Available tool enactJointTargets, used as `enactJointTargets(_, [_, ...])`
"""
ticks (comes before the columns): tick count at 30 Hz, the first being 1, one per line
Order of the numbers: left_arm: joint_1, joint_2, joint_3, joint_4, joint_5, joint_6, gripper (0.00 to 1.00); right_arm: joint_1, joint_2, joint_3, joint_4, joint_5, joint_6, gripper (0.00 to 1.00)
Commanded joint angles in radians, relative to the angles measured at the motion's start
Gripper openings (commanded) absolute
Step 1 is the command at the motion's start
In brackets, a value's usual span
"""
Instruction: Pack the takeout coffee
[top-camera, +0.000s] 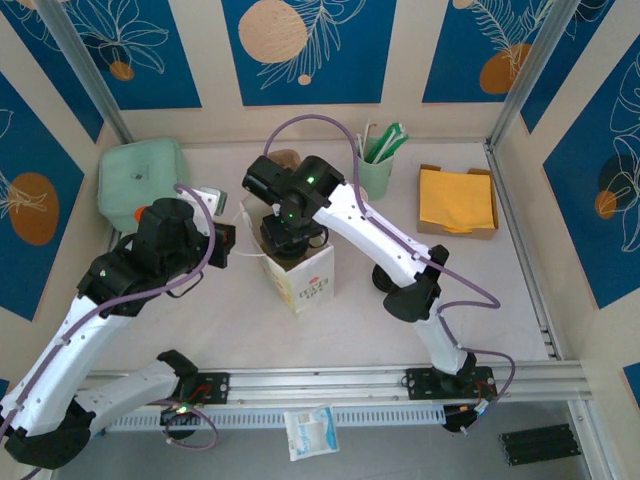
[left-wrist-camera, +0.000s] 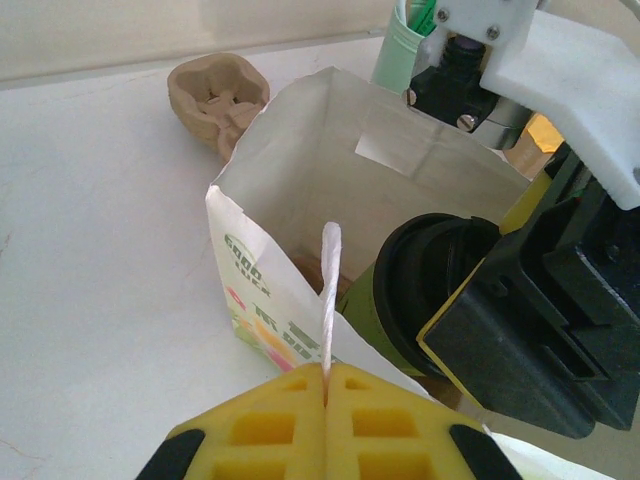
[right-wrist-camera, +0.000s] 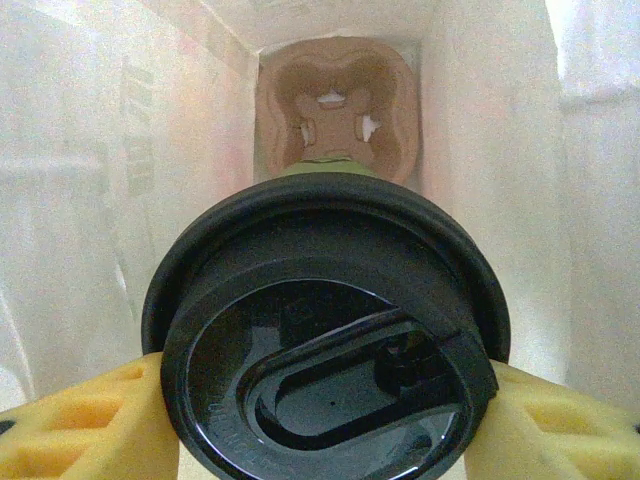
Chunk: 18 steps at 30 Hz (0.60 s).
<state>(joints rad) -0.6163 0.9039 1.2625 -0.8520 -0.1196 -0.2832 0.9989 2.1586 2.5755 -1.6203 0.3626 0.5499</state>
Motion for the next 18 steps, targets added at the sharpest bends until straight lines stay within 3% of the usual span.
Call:
enactJointTargets(1, [0.008,-0.012,-0.014,0.021,0.021,-0.012,0.00,-0.007,-0.006,-0.018,-0.154,-0.035,-0.011,0.57])
enactJointTargets(18, [0.009,-0.007,-0.015,0.027,0.029,-0.011,0.00,-0.010,0.034,-0.069,-0.154,-0.037,-0.027,0.58])
